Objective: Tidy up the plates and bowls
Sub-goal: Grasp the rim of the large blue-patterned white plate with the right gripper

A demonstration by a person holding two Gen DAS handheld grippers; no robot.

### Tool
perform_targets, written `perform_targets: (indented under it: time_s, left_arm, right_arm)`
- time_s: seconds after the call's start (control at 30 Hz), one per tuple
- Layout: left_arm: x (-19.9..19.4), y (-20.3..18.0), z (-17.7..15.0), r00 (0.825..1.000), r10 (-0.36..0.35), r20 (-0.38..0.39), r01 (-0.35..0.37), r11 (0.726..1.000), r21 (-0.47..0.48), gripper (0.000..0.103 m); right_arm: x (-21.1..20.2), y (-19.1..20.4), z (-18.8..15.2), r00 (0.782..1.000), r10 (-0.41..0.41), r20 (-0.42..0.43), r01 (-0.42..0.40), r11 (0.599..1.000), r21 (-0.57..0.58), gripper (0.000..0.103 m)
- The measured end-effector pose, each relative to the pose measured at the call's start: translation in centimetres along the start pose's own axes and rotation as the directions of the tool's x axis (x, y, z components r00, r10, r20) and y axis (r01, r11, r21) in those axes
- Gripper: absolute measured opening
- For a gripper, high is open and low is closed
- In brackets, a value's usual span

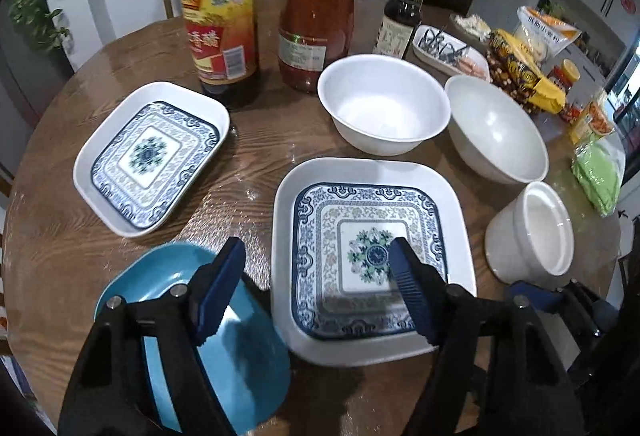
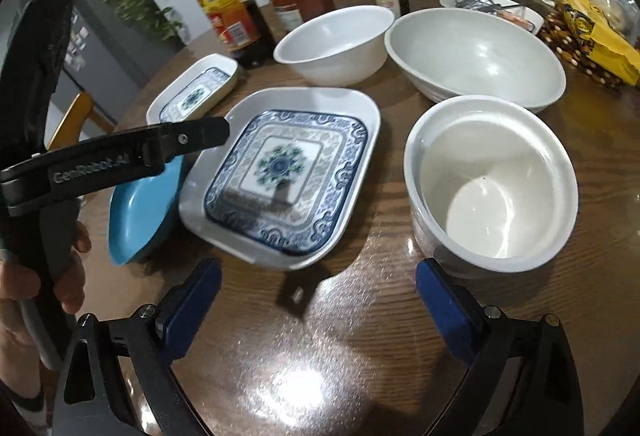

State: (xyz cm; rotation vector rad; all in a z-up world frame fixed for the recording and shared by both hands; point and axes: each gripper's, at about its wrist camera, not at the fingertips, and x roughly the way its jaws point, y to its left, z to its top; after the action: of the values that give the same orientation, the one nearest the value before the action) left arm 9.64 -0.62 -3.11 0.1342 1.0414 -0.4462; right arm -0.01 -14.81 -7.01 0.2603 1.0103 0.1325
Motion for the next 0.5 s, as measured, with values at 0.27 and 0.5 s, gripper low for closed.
perform_targets:
  time_s: [0.27, 0.5]
  left_arm:
    - [3.1, 1.2, 1.4, 0.995, 0.018, -0.094, -0.019, 1.000, -0.008, 0.042]
    - [4.0, 1.8, 1.2, 0.990, 0.011, -0.139, -0.012, 1.000, -0.008, 0.020]
  right_arm:
    - [2.2, 0.6, 1.5, 0.998, -0.065, -0.026, 0.064, 0.998, -0.006, 0.081]
    - [2.6, 1.0, 2.1, 0.994, -0.112, -0.017, 0.111, 0.993, -0.046, 0.036]
